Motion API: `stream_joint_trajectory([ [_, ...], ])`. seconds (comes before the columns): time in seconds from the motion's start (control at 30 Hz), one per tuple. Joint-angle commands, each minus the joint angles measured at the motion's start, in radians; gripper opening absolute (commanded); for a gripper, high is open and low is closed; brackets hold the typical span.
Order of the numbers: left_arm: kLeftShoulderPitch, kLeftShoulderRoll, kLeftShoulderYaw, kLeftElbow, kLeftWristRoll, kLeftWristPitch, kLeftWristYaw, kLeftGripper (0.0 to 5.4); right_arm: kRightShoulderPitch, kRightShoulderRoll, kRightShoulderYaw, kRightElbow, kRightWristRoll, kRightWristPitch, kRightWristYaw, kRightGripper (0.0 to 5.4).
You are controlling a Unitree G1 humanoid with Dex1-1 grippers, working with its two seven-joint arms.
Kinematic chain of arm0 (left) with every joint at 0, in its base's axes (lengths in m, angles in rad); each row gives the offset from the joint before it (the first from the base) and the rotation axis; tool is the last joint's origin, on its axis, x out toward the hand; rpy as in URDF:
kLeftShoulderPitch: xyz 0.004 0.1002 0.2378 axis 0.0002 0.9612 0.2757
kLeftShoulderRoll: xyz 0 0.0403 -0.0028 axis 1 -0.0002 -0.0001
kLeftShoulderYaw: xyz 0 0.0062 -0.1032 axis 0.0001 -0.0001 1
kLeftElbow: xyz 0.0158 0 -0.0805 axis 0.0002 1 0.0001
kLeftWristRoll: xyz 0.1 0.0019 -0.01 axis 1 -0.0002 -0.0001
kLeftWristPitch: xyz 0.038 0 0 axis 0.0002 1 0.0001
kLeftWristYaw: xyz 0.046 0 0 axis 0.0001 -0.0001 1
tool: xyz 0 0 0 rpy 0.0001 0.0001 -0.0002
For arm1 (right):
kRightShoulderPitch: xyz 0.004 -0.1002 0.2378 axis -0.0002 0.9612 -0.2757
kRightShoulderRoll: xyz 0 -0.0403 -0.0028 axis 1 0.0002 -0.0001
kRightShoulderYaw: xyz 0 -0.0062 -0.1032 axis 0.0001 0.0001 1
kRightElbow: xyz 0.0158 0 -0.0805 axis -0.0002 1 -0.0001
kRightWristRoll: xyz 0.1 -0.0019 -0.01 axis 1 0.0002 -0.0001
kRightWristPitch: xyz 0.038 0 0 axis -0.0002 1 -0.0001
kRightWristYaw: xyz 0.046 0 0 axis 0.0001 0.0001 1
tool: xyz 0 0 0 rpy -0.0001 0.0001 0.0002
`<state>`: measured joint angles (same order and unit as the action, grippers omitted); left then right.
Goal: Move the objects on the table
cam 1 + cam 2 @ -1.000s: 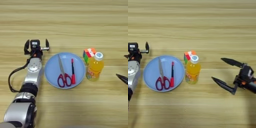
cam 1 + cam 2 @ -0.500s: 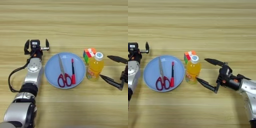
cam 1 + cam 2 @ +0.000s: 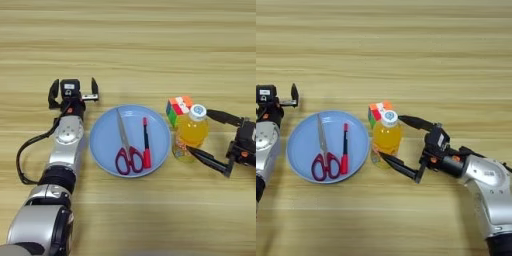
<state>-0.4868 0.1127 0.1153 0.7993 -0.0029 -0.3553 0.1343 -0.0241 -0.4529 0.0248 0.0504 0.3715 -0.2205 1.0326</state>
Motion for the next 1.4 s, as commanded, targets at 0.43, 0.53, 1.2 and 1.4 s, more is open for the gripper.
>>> stream_joint_trajectory([
  [0.43, 0.002, 0.004, 0.000, -0.003, 0.008, 0.017, 0.000, 5.40, -0.040, 0.067, 0.082, 0.022, -0.069, 0.101, -0.110, 5.37],
  [0.53, 0.002, 0.004, 0.000, -0.003, 0.008, 0.018, -0.001, 5.40, -0.042, 0.083, 0.093, 0.025, -0.077, 0.108, -0.127, 5.37],
  [1.2, 0.003, 0.003, -0.001, -0.005, 0.008, 0.018, 0.000, 5.40, -0.052, 0.124, 0.069, -0.002, -0.077, 0.126, -0.217, 3.66],
  [1.4, 0.001, 0.002, -0.001, -0.002, 0.009, 0.017, 0.001, 5.40, -0.108, 0.119, -0.010, 0.062, -0.139, 0.050, -0.339, 3.50],
])
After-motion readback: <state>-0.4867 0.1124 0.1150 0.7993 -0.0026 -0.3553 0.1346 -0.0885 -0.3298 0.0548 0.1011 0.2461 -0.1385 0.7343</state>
